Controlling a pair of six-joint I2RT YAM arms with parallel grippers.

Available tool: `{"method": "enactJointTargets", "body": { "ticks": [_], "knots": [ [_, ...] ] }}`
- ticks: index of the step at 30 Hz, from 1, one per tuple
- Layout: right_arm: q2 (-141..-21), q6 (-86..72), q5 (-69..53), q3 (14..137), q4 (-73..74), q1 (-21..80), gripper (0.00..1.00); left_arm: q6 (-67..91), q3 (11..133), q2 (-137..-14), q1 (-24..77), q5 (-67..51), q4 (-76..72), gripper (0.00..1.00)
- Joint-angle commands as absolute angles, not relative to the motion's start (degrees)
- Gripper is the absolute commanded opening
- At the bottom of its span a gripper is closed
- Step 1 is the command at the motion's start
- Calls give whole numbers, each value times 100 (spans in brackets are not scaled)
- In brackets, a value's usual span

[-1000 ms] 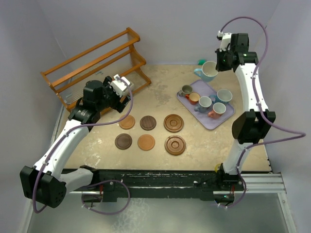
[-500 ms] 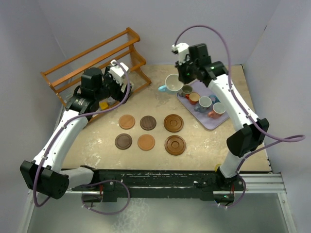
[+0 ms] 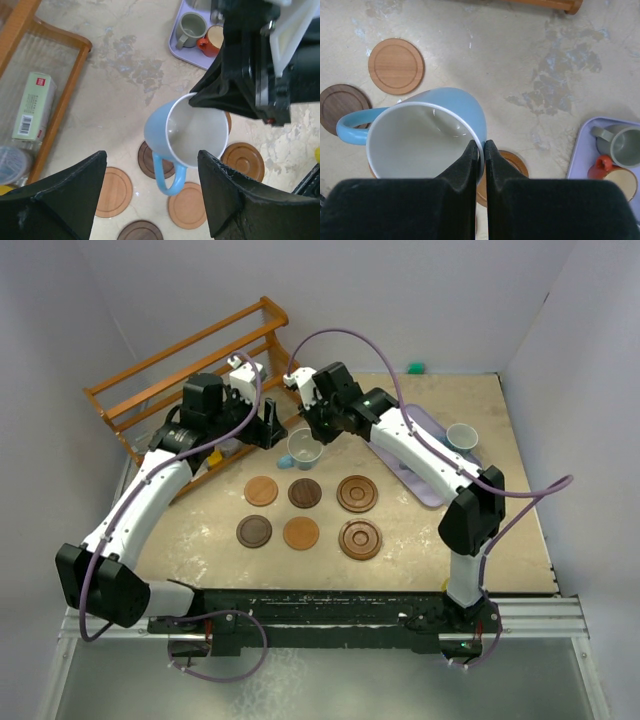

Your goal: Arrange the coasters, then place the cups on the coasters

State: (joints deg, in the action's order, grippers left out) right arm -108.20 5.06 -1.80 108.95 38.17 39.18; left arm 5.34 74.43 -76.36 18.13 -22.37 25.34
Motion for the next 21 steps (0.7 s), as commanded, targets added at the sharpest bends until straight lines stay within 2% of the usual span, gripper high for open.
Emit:
{"method": "enactJointTargets", "body": {
  "ticks": [1, 21],
  "knots": [
    [-10621, 143, 116, 11329, 3264, 4061, 0, 1320, 7652, -7715, 1879, -2181, 2283, 69],
    [-10477, -348, 312, 11397, 3392, 4316, 0, 1413, 7462, -8185, 2416, -1058, 2186, 47]
  ]
}}
